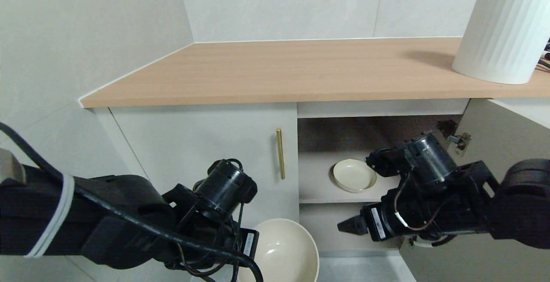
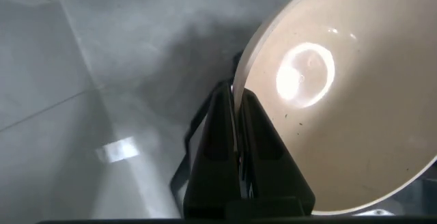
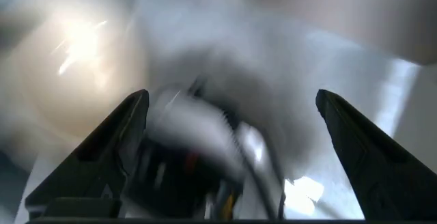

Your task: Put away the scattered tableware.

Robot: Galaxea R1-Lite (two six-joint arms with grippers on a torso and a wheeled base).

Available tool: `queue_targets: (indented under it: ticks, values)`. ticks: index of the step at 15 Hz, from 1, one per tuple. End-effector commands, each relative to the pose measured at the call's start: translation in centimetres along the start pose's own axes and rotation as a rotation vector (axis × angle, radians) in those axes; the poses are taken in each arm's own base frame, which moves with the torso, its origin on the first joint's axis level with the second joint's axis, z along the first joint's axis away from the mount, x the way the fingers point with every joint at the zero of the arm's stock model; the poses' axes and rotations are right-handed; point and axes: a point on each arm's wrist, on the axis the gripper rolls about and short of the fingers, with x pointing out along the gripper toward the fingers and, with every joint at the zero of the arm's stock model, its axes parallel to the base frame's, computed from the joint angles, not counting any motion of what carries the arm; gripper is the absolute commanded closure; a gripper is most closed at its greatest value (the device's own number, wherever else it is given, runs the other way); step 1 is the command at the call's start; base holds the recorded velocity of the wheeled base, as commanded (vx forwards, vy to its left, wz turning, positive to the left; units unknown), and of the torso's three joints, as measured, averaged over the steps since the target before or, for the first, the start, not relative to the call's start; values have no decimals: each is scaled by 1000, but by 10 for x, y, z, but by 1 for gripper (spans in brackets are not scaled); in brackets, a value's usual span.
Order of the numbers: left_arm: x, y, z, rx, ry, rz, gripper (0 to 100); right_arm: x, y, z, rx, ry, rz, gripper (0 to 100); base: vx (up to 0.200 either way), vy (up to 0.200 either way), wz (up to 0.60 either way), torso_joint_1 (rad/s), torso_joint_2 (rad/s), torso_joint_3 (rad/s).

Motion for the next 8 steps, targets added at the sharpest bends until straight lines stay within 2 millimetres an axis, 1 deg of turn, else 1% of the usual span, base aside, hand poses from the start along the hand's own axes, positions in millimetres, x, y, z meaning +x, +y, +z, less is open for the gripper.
queue_targets:
  ticks: [1, 4, 5, 6, 8]
  values:
    - [8, -11, -5, 38, 19, 15, 100, -29, 23, -6, -85, -28, 86, 0, 0, 0, 0, 0, 0, 0]
    - [4, -16, -8, 57, -14, 50, 100, -7, 38, -16, -133, 42, 74, 0, 0, 0, 0, 0, 0, 0]
    - [2, -19, -9, 64, -26, 56, 100, 8, 41, -22, -149, 66, 17, 0, 0, 0, 0, 0, 0, 0]
    - [-3, -20, -9, 66, -40, 47, 100, 18, 43, -26, -160, 85, -19, 0, 0, 0, 0, 0, 0, 0]
    - [-13, -22, -11, 74, -64, 25, 100, 36, 48, -29, -166, 101, -31, 0, 0, 0, 0, 0, 0, 0]
